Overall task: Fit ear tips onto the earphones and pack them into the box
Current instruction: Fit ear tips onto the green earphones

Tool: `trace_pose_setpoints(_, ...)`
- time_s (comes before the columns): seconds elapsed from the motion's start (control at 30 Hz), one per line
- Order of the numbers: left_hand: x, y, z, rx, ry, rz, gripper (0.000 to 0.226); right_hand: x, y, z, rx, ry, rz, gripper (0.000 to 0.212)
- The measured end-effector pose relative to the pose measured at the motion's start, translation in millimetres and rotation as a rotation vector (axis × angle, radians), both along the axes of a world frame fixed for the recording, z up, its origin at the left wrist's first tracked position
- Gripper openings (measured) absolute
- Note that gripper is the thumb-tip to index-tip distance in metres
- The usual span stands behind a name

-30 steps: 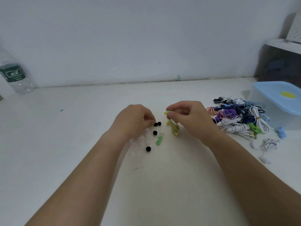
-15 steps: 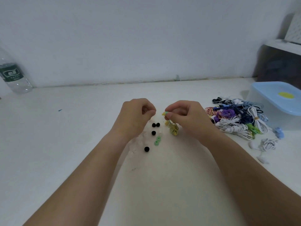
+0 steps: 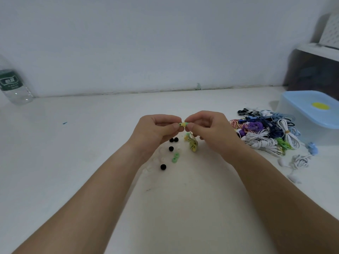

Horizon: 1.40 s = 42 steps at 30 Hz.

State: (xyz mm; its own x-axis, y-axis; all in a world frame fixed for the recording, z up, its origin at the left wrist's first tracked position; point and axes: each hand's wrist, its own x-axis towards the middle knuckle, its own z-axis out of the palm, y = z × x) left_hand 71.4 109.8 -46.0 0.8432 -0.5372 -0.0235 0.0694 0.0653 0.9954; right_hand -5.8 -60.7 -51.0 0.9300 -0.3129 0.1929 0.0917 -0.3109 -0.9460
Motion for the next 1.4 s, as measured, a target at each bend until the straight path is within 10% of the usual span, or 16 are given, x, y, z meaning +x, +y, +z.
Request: trace_pose_setpoints(1.4, 2.0, 8.8, 8.2, 0.052, -0.045, -0.12, 0.014, -4.6, -5.2, 6.5, 0.004, 0.063, 0.101, 0.015)
